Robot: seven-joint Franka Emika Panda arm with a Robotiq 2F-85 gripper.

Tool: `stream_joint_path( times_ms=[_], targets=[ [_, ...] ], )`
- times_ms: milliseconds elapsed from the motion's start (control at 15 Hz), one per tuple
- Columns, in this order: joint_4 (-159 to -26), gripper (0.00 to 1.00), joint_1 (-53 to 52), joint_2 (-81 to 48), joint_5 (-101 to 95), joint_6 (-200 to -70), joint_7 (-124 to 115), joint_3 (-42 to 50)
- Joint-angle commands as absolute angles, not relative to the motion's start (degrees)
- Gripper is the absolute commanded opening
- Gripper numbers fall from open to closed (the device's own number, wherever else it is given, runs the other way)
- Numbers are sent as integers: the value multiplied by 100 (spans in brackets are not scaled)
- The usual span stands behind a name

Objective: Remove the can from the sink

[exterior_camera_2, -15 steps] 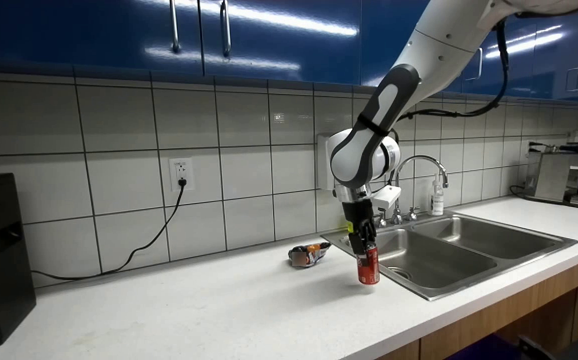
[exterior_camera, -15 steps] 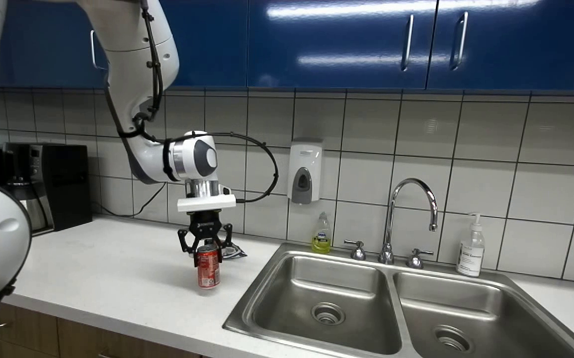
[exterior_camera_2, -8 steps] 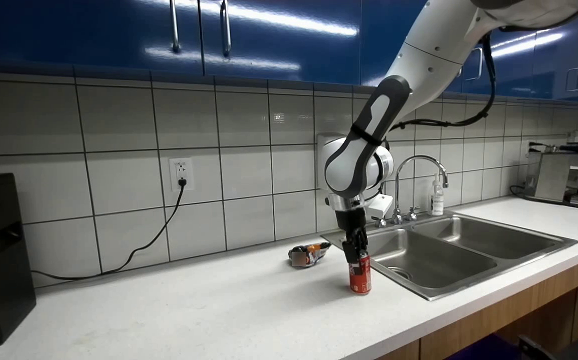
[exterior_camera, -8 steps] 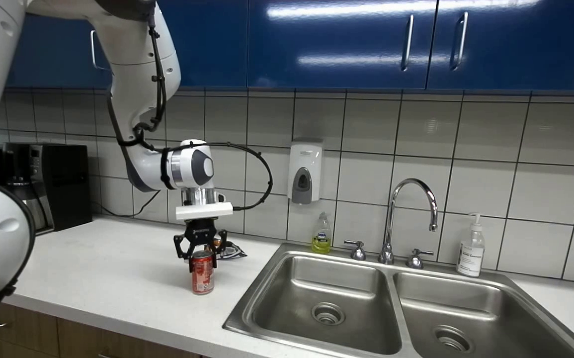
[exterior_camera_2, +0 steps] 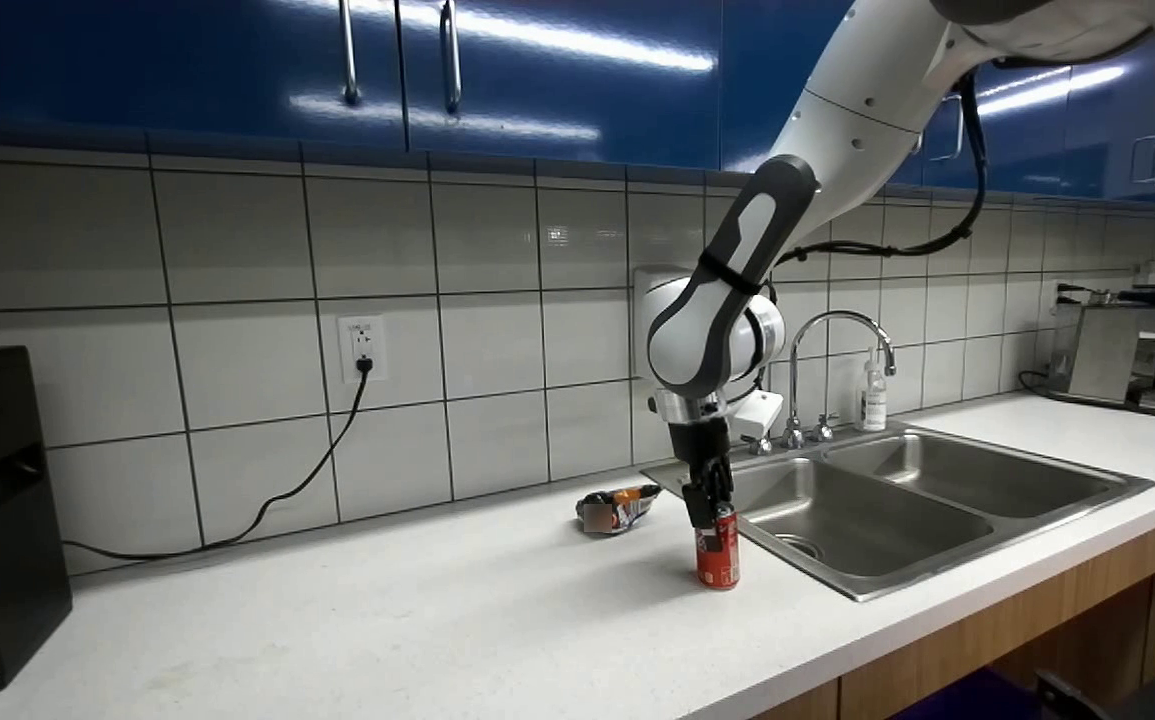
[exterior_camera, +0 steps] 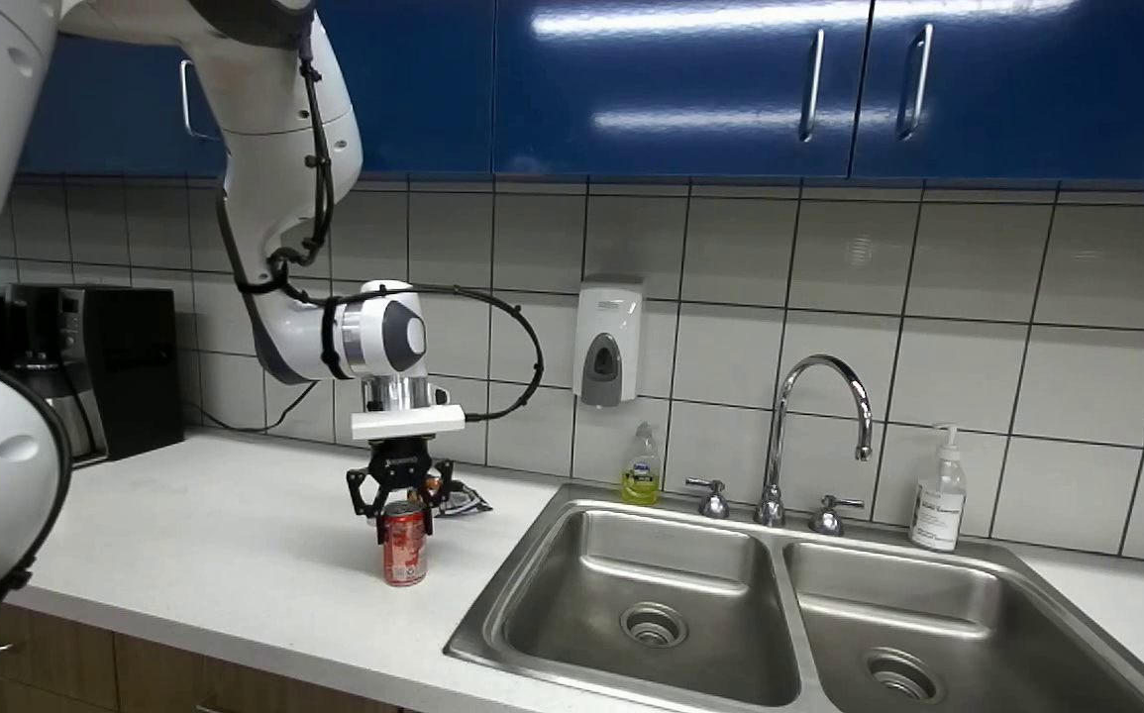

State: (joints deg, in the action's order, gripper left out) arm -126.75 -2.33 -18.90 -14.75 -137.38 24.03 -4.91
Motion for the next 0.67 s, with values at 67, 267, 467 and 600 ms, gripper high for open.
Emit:
stream_joint_path(
  times_ms=[67,267,467,600],
  targets=[
    [-12601,99,-134,-1852,-1356,-13752,2622,-550],
    [-12612,100,-125,-1758,-1353,-13737,2603,-540],
    [-12668,100,-85,-1595,-1325,-13753,2604,-524],
    [-12714,100,-56,-1466,-1290,-13779,2605,-515]
  ],
)
